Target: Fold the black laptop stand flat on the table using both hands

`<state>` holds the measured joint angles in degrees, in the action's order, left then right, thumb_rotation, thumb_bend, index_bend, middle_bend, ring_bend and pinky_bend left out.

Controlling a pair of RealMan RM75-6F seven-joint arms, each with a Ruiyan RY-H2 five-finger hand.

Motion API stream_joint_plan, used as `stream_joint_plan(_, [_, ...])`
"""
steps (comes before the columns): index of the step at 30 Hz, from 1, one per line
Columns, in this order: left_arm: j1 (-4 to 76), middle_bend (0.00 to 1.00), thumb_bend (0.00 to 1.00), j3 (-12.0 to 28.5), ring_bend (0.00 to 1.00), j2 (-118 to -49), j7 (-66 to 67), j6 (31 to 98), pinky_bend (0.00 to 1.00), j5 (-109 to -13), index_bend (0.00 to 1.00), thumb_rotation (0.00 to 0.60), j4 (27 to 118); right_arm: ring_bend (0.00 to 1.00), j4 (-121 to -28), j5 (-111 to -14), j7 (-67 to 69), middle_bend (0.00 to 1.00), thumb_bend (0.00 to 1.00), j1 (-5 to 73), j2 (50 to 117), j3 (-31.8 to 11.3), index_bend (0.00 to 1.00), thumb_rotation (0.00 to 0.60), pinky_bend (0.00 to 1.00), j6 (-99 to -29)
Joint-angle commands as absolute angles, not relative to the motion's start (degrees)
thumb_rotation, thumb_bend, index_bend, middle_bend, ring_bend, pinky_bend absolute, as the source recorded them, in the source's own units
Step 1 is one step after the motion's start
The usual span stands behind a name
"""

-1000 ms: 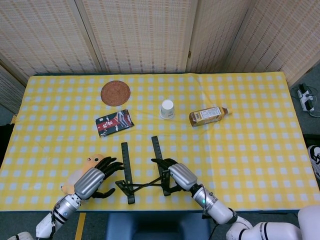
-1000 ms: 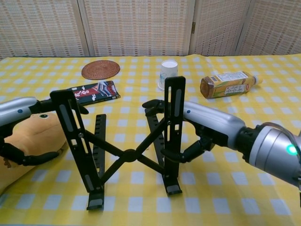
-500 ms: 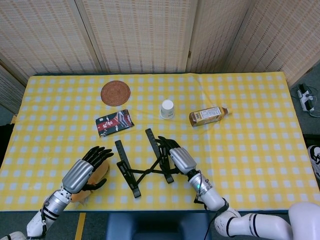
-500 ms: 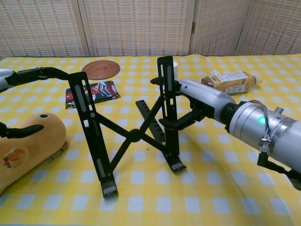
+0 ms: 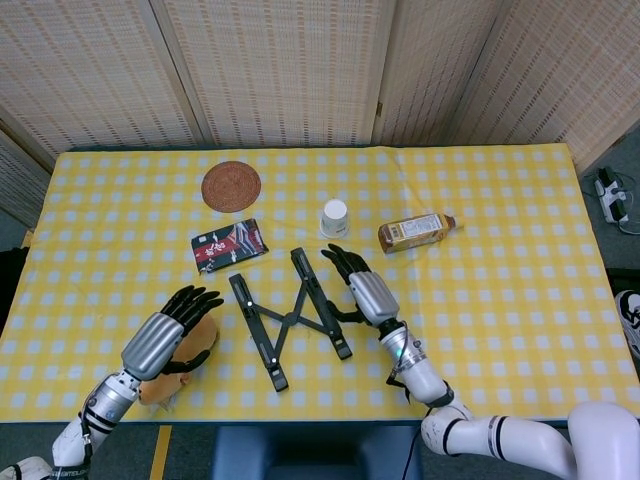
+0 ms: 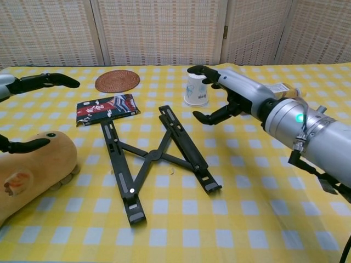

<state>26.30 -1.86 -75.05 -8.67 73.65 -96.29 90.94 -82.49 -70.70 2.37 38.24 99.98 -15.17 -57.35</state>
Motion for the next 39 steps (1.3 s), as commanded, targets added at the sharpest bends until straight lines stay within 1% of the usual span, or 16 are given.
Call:
stream_joint_plan(1, [26.96,0.11,0.37,-1.64,0.0,-75.25,-7.92,72.71,0.0,-96.43,0.14,0.6,90.11,0.0,-83.63,-73.09,-0.45,0.0,0.45,37.94,97.36,-12.93,0.0,0.6,0.0,-57.71])
stream_joint_plan(4, [28.21,0.11,0.37,-1.49,0.0,-75.62,-6.36,70.75,0.0,-96.71,0.15,0.6,89.03,0.0,-85.24,-76.03,-4.99,0.0,0.45,38.18,93.39,-10.21,0.0,0.6,0.0,-56.91])
stream_joint_plan(7, [29.48,0.11,0.37,-1.07,0.0,-76.35,-4.21,69.13,0.0,-96.96,0.15,0.6,88.12,0.0,-85.74,-80.03,-10.94,0.0,0.41,38.63,89.99,-7.26,0.0,0.6,0.0,-56.83])
stream_joint_plan(9, [30.34,0.11,0.37,-0.59,0.0,-77.08,-3.2,68.26,0.0,-96.97,0.15,0.6,87.62,0.0,-85.95,-82.29,-13.7,0.0,0.38,38.8,88.36,-5.27,0.0,0.6,0.0,-56.46])
stream_joint_plan(11, [31.32,0.11,0.37,-0.23,0.0,-77.62,-2.14,66.97,0.0,-96.85,0.15,0.6,87.36,0.0,-85.94,-84.2,-15.65,0.0,0.33,39.0,87.27,-3.37,0.0,0.6,0.0,-55.75])
stream_joint_plan(14, [32.6,0.11,0.36,0.44,0.0,-78.18,0.3,64.91,0.0,-96.02,0.15,0.6,87.31,0.0,-84.33,-87.33,-17.92,0.0,0.26,39.28,87.03,-1.27,0.0,0.6,0.0,-55.77])
stream_joint_plan(19, [33.61,0.1,0.35,1.25,0.0,-78.96,3.63,62.69,0.0,-93.89,0.14,0.6,88.02,0.0,-79.8,-89.67,-18.4,0.0,0.2,39.79,89.69,-0.57,0.0,0.6,0.0,-56.29])
stream_joint_plan(23, [33.93,0.09,0.35,1.4,0.0,-79.47,4.72,61.97,0.0,-92.78,0.14,0.6,88.71,0.0,-73.74,-91.17,-18.46,0.0,0.2,41.25,92.56,-1.66,0.0,0.6,0.0,-56.83])
stream_joint_plan(27, [33.96,0.1,0.35,1.4,0.0,-79.96,5.45,61.92,0.0,-92.14,0.14,0.6,88.86,0.0,-67.43,-92.03,-14.53,0.0,0.2,42.93,96.09,-2.69,0.0,0.6,0.0,-56.99])
stream_joint_plan(31, [34.05,0.09,0.35,1.54,0.0,-80.2,5.56,61.58,0.0,-91.15,0.13,0.6,88.48,0.0,-61.5,-94.18,-11.93,0.0,0.2,44.62,99.75,-2.42,0.0,0.6,0.0,-57.68])
stream_joint_plan(34, [34.05,0.09,0.35,1.54,0.0,-80.22,5.51,61.59,0.0,-90.92,0.13,0.6,88.36,0.0,-59.86,-94.66,-11.01,0.0,0.2,45.03,100.79,-2.3,0.0,0.6,0.0,-57.92])
stream_joint_plan(39, [34.03,0.09,0.35,1.22,0.0,-80.66,4.34,61.66,0.0,-90.69,0.13,0.6,87.52,0.0,-54.62,-97.14,-9.26,0.0,0.2,46.38,104.15,-1.18,0.0,0.6,0.0,-59.4])
